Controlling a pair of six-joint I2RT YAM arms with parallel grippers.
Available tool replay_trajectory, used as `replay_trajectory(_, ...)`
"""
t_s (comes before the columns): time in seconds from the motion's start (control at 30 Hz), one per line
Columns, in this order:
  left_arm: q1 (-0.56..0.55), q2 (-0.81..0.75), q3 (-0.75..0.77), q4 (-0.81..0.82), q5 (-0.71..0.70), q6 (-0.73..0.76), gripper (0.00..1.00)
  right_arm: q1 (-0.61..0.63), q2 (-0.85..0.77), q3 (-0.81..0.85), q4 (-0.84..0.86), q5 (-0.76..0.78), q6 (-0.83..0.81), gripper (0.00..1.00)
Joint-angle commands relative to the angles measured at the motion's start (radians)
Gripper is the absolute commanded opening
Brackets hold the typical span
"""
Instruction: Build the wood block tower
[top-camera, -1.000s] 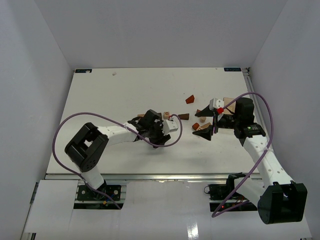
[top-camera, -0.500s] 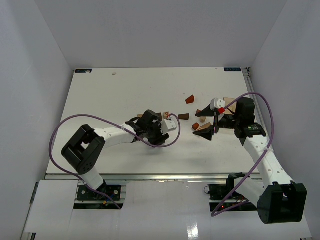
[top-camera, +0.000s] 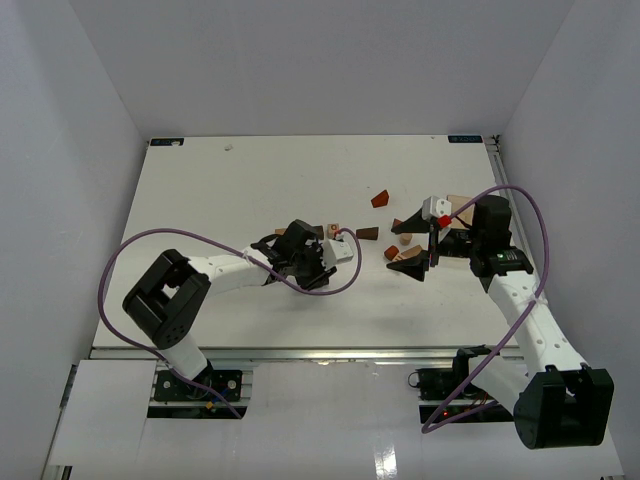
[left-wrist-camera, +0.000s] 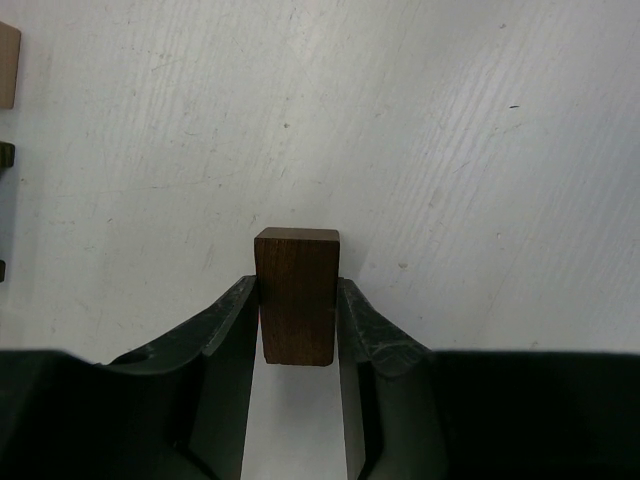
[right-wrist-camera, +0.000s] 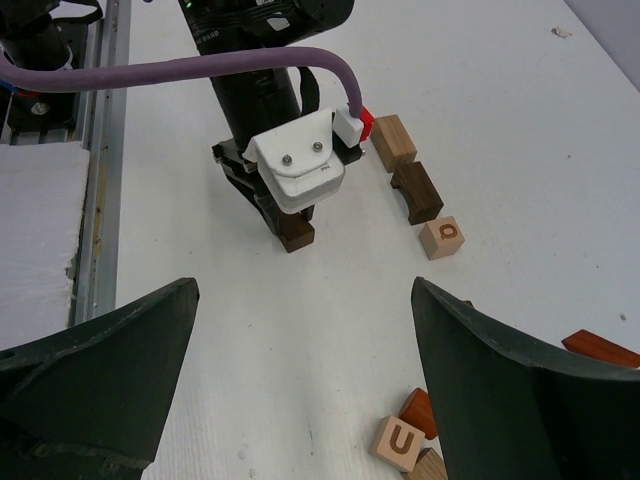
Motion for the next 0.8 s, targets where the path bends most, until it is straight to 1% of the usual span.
replay_trajectory(0.0, 0.030, -0.046, 0.069, -0.089, 0.066, 0.049, 0.27, -0.013, -0.029, -0.002, 0.010, -0.041, 0.002, 0.93)
replay_trajectory(0.13, 0.095, -0.079, 0.118, -0.168, 0.113, 0.080, 0.26, -0.015, -0.031, -0.002, 0.008, -0.052, 0.005, 0.93)
replay_trajectory(0.17, 0.109, -0.088, 0.134, -0.183, 0.153, 0.093, 0.24, -0.015, -0.035, -0.002, 0.008, -0.054, 0.005, 0.93)
replay_trajectory(0.23, 0.152, -0.122, 0.138, -0.217, 0.203, 0.155, 0.22, -0.015, -0.039, -0.002, 0.008, -0.057, 0.005, 0.93)
replay_trajectory(0.3, 0.182, -0.169, 0.129, -0.238, 0.255, 0.246, 0.14, -0.017, -0.041, -0.003, 0.008, -0.061, 0.005, 0.93)
replay_trajectory(0.33, 0.193, -0.200, 0.115, -0.239, 0.270, 0.303, 0.12, -0.017, -0.042, -0.003, 0.008, -0.063, 0.005, 0.93)
replay_trajectory(0.43, 0.209, -0.283, 0.068, -0.224, 0.278, 0.446, 0.07, -0.017, -0.044, -0.003, 0.008, -0.067, 0.005, 0.93)
replay_trajectory(0.47, 0.222, -0.291, 0.073, -0.223, 0.282, 0.466, 0.06, -0.017, -0.044, -0.003, 0.008, -0.069, 0.005, 0.93)
replay_trajectory(0.57, 0.264, -0.280, 0.129, -0.254, 0.299, 0.487, 0.04, -0.018, -0.046, -0.005, 0.008, -0.072, 0.006, 0.93)
replay_trajectory(0.77, 0.363, -0.168, 0.234, -0.307, 0.369, 0.558, 0.05, -0.021, -0.044, -0.005, 0.008, -0.076, 0.008, 0.93)
